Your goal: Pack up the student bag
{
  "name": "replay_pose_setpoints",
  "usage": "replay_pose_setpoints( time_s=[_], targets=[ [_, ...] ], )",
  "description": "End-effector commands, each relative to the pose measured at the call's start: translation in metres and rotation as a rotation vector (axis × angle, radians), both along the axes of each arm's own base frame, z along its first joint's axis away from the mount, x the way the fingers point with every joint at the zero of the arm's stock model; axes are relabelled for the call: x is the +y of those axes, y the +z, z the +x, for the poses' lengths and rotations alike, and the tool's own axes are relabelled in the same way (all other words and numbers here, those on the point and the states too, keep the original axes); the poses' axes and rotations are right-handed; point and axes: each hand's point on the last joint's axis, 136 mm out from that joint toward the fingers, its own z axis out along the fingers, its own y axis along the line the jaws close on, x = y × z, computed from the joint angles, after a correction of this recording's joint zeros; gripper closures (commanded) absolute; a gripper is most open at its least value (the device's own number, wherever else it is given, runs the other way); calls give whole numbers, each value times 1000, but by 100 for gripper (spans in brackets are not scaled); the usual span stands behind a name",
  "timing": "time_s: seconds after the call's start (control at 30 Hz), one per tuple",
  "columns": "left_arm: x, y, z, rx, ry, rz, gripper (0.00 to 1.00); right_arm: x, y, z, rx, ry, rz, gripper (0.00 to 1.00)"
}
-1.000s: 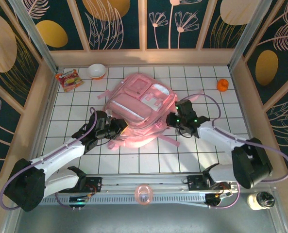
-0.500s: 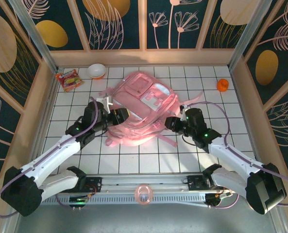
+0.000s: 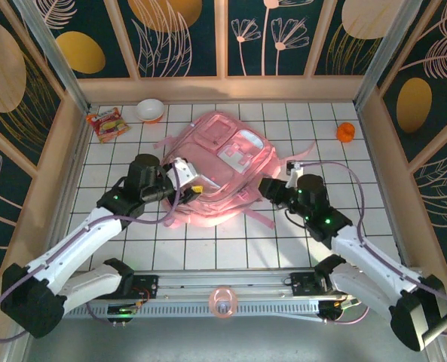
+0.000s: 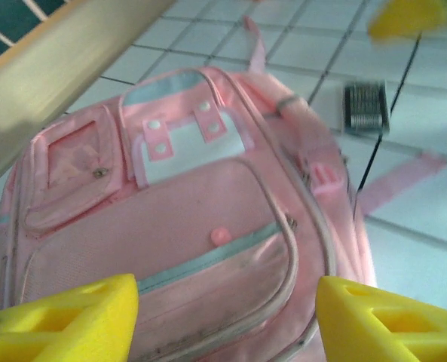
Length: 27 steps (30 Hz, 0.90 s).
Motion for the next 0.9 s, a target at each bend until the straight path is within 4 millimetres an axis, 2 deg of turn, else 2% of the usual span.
replay_pose_setpoints(
  time_s=[0.0,0.2,0.4,0.53,0.73,0.8,0.87],
  targets=[
    [-1,-13,1,-129,-162,184,35,-18,20,7,-137,-91,-33,63],
    [-12,-37,6,-132,-247,257,31,-18,43,-3,-298,-29,-85,63],
    [-32,-54,-4,-131,-337,278,30,-21,60,-3,-402,-34,-120,62],
    [-37,-66,5,-206,-304,316,28,-34,69,6,-405,-125,-120,61],
    [-43,-76,23,-250,-253,345,24,-35,75,7,-428,-132,-103,55],
    [-43,-84,25,-243,-256,375,23,-33,76,6,-437,-122,-96,54],
    [-42,-92,22,-214,-276,393,18,-33,77,6,-444,-121,-95,54]
  ],
)
